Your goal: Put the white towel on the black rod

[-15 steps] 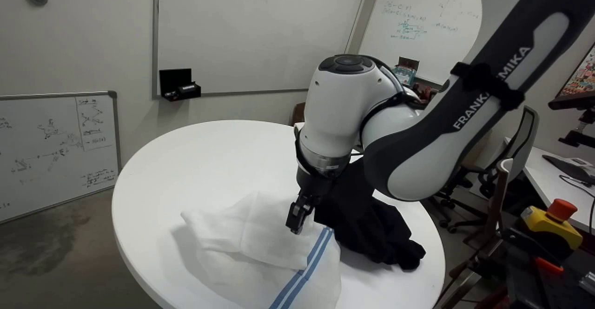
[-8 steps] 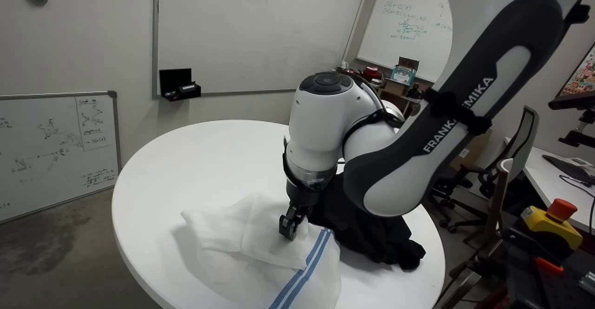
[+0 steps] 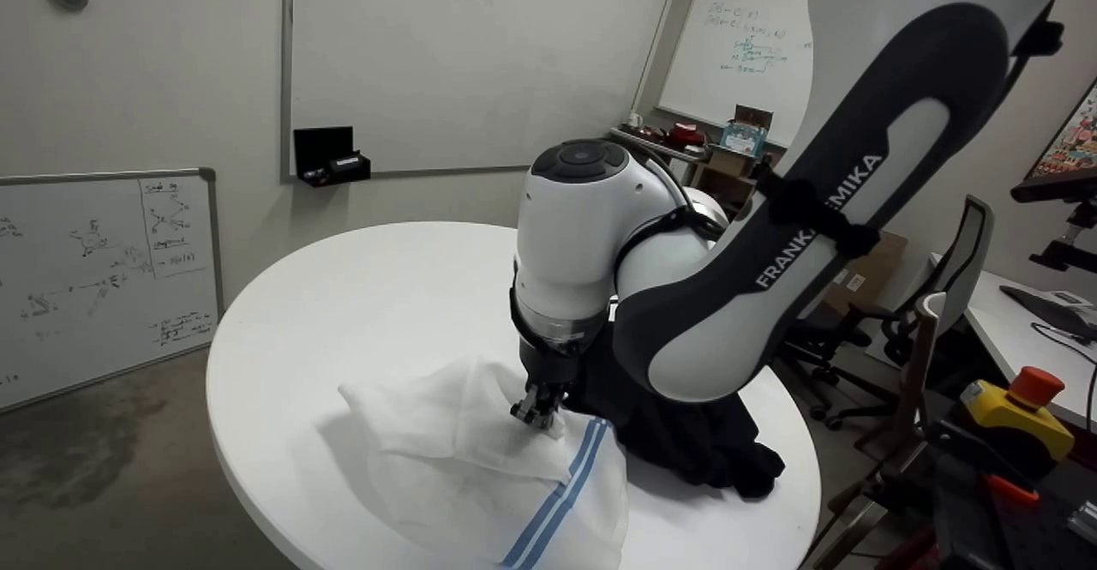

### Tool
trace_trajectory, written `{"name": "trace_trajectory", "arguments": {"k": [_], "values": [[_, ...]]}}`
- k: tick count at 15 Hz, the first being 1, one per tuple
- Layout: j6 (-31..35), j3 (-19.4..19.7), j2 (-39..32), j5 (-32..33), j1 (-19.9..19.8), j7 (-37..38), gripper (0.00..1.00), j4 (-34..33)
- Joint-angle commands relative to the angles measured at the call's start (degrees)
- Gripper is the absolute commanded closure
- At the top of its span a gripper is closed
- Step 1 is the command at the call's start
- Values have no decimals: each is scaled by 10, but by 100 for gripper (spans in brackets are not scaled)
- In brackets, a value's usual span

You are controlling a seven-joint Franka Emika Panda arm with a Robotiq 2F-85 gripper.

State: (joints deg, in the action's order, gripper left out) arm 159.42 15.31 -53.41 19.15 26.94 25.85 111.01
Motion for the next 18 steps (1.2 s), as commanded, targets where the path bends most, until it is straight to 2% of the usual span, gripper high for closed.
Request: {"name": "trace_trajectory", "arguments": {"k": [1, 5, 7, 11, 15, 17, 18], "values": [[-18, 8, 5, -17, 14, 2, 100, -2], [-11, 17, 55, -8, 28, 7, 99, 43], [-2, 33, 100, 3, 48, 16, 99, 84], [10, 97, 211, 42, 120, 60, 99, 171], [-15, 182, 314, 134, 202, 154, 99, 225], [-50, 204, 368, 194, 217, 210, 99, 240], [-71, 204, 395, 231, 212, 242, 99, 246]]}}
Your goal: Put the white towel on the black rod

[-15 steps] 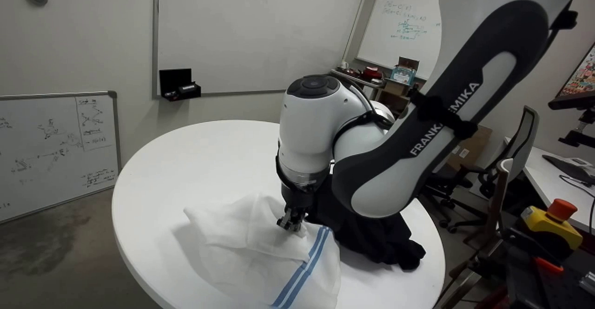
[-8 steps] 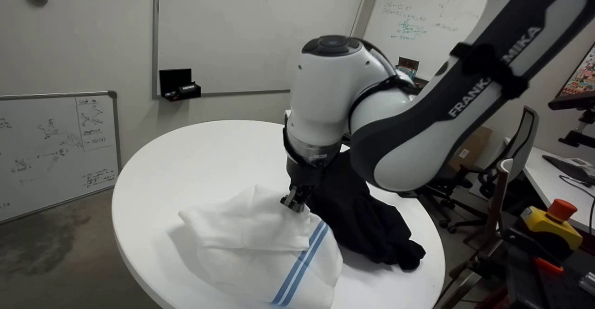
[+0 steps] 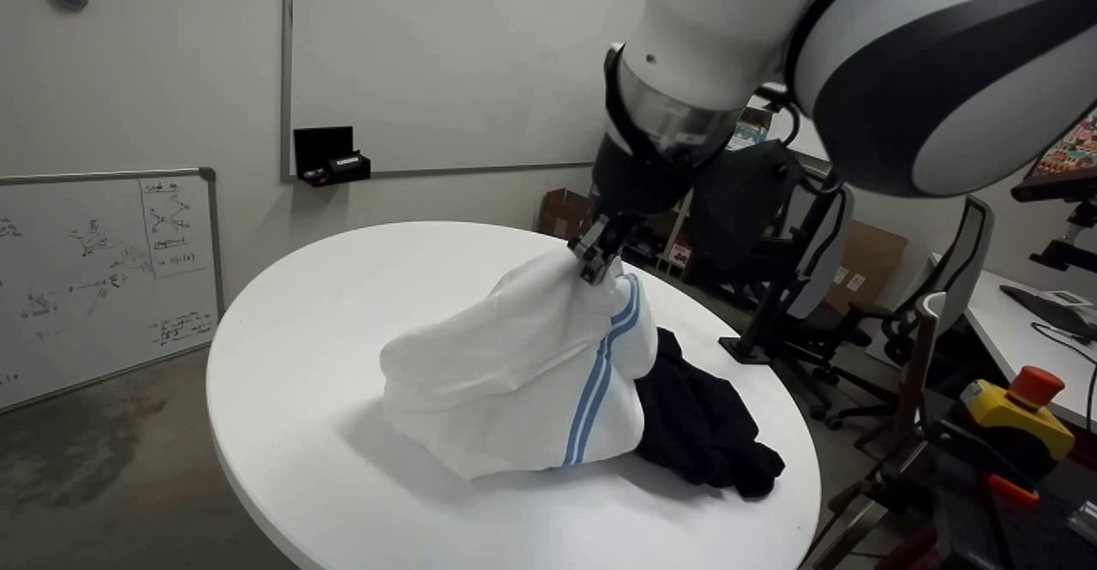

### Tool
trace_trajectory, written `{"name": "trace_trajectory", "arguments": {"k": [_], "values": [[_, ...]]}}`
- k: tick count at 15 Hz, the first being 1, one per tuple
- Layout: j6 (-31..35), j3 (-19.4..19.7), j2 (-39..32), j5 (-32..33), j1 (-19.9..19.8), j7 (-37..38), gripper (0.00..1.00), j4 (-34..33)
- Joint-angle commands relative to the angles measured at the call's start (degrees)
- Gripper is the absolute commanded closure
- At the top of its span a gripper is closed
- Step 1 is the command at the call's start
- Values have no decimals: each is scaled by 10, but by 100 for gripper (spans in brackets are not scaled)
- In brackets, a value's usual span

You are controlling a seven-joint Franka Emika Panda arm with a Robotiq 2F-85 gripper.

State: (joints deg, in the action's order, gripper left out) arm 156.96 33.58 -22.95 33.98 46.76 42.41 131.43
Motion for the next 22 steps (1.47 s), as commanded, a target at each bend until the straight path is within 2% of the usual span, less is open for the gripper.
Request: {"name": "trace_trajectory", "arguments": {"k": [1, 3, 5, 8, 11, 14, 16, 22], "values": [[-71, 15, 117, 124, 3, 113, 99, 46], [-127, -29, 178, 194, -50, 170, 99, 59], [-182, -94, 239, 239, -125, 204, 99, 78], [-238, -203, 312, 250, -250, 207, 99, 106], [-264, -276, 385, 235, -337, 199, 99, 138], [-281, -312, 443, 210, -392, 185, 99, 167], [-303, -322, 476, 191, -417, 164, 99, 183], [-372, -344, 578, 167, -460, 120, 99, 232]]}}
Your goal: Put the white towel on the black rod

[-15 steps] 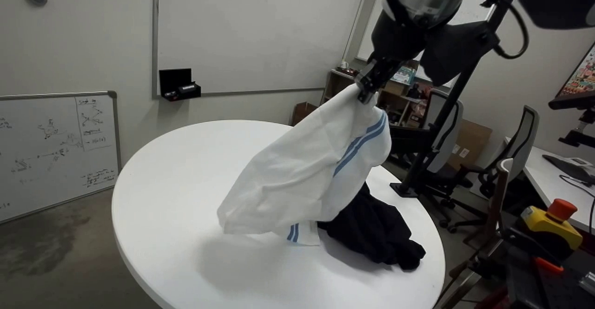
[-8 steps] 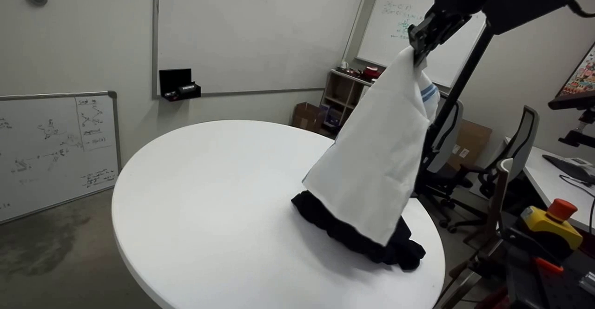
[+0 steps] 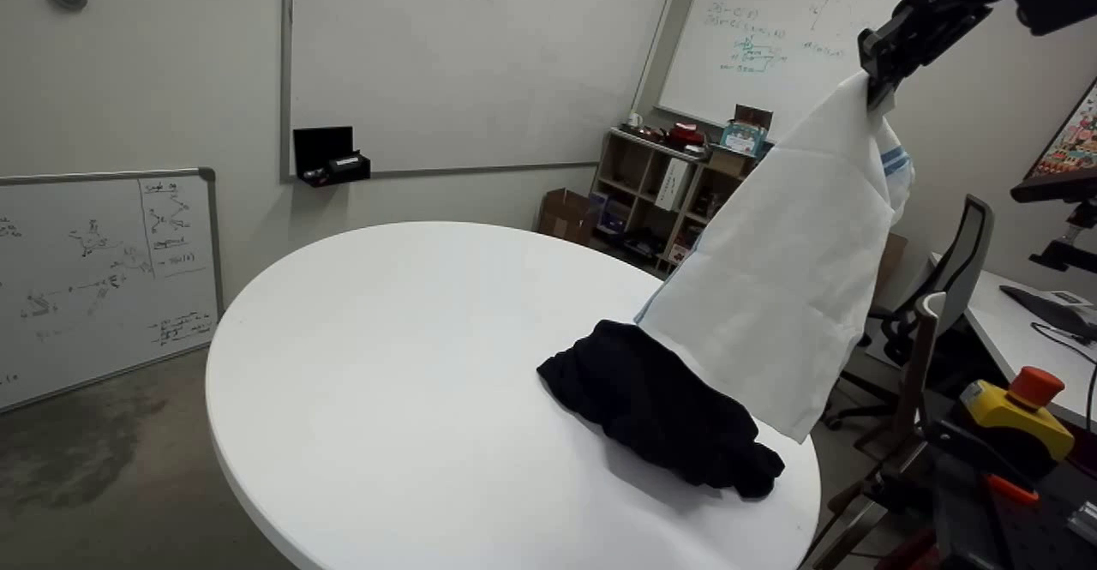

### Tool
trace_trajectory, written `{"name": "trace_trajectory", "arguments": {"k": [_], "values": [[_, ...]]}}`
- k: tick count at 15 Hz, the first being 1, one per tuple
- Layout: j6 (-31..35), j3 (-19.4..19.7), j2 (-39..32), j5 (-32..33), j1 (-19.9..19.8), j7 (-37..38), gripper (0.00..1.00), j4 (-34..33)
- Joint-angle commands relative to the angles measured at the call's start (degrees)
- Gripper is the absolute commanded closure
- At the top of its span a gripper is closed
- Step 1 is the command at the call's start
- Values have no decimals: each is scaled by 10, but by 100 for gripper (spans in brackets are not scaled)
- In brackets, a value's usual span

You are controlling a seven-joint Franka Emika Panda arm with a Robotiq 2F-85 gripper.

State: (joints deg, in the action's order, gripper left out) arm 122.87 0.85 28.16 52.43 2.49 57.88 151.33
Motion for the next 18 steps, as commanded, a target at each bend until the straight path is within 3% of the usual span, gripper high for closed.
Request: {"name": "trace_trajectory", "arguments": {"k": [1, 5, 9, 12, 18], "values": [[-40, -16, 84, -21, -20, -48, 99, 39], [-79, -11, 128, -34, -37, -95, 99, 48], [-103, 7, 128, -33, -73, -120, 99, 35], [-74, 17, 99, 3, -99, -124, 99, 18], [-37, 12, 7, 38, -93, -158, 99, -47]]}}
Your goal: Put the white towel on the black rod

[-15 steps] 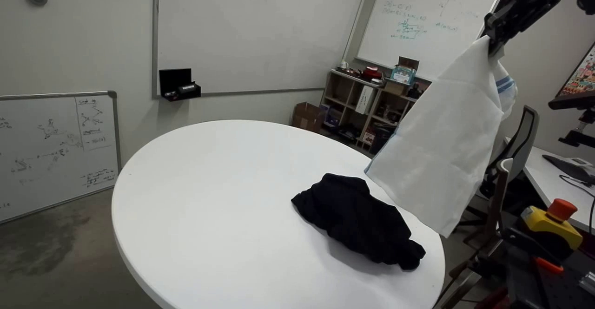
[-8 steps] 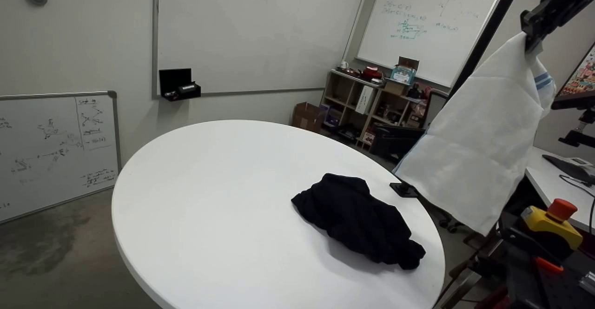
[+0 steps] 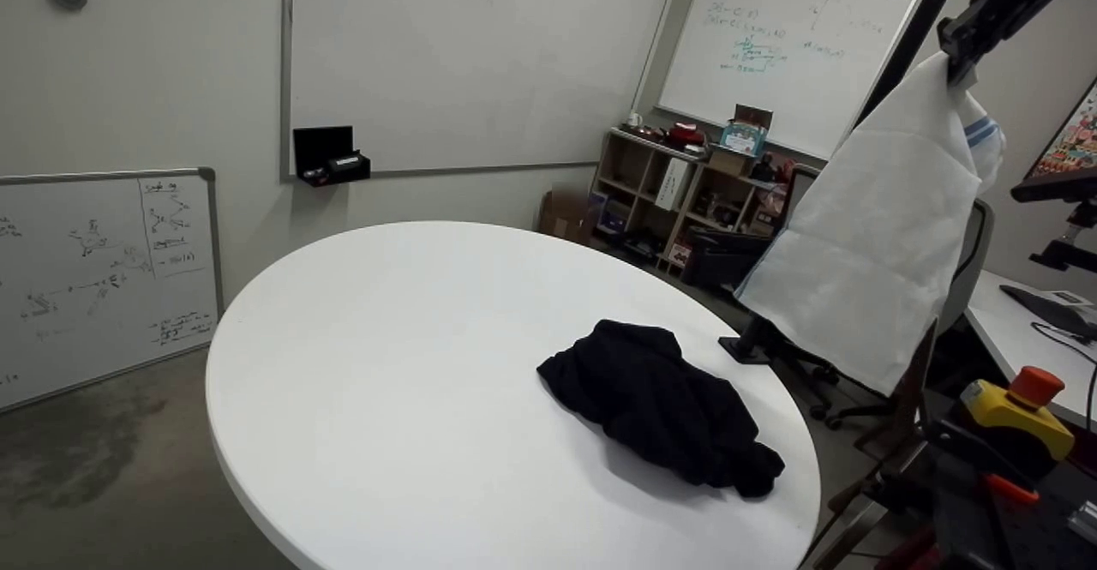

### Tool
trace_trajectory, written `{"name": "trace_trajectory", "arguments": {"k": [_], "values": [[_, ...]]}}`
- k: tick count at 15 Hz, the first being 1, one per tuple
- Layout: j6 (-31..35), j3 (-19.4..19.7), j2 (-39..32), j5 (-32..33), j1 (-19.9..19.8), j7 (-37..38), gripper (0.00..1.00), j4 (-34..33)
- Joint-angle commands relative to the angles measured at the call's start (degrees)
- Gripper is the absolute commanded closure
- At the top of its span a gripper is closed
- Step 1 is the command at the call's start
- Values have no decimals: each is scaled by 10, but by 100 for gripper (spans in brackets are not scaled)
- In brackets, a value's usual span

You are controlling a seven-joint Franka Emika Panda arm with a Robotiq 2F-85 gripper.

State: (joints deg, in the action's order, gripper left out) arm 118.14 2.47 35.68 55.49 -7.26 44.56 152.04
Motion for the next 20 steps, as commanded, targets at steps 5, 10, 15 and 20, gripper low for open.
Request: {"name": "trace_trajectory", "arguments": {"k": [5, 10, 15, 20], "values": [[12, 0, -181, -34, 21, -98, 99, -131], [-9, 8, -291, -92, 13, -185, 99, -214], [-48, 28, -387, -120, 2, -234, 99, -326], [-94, 41, -471, -140, 2, -267, 99, -439]]}}
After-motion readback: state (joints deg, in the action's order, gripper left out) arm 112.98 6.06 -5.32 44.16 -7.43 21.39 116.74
